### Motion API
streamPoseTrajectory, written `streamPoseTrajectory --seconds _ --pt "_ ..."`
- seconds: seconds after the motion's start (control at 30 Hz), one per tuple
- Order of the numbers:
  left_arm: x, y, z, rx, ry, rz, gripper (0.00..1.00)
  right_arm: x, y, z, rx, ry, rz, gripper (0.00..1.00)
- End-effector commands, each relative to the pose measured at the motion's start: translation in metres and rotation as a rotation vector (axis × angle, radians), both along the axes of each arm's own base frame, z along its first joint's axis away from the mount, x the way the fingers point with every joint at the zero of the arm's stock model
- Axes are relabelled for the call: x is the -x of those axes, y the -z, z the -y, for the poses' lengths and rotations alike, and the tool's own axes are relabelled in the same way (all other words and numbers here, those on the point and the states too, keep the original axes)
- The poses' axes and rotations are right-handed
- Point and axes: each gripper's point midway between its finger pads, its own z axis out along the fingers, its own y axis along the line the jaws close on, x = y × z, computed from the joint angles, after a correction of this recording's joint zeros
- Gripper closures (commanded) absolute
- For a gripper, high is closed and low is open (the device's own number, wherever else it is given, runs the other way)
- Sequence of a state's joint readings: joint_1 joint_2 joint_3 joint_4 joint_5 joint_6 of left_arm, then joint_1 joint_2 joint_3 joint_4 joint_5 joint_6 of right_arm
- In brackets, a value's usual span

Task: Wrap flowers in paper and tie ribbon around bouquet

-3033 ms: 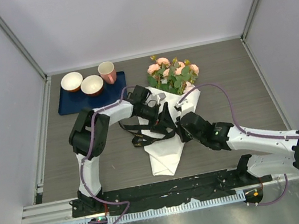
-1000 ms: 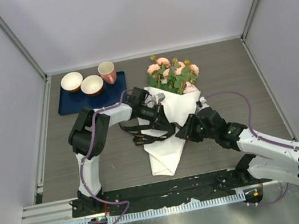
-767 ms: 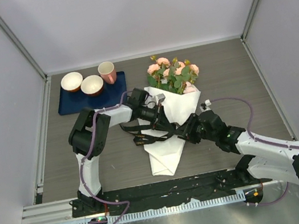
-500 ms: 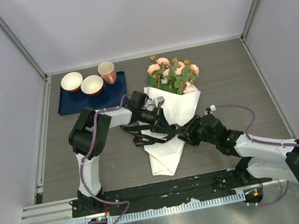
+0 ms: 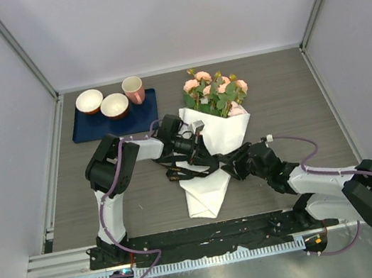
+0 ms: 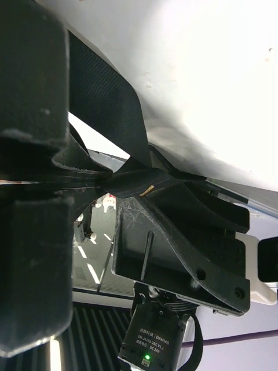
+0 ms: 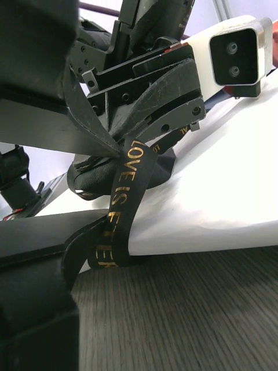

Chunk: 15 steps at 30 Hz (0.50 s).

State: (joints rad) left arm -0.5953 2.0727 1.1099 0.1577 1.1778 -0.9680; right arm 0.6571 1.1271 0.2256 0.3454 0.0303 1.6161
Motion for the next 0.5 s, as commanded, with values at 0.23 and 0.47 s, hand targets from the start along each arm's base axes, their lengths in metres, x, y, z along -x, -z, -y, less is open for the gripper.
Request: streamPoseTrajectory --seconds 0.23,0.47 --pt "-0.0045 -0.0323 0.0037 0.094 0.006 0.061 1.00 -0.0154 -0.0193 -0.0112 -0.104 0.033 0.031 0.70" --pt "-0.0062 -0.0272 0.0044 0.080 -0.004 0.054 1.00 -0.0144 -0.0199 -0.0044 -0.091 0.053 0.041 0.96"
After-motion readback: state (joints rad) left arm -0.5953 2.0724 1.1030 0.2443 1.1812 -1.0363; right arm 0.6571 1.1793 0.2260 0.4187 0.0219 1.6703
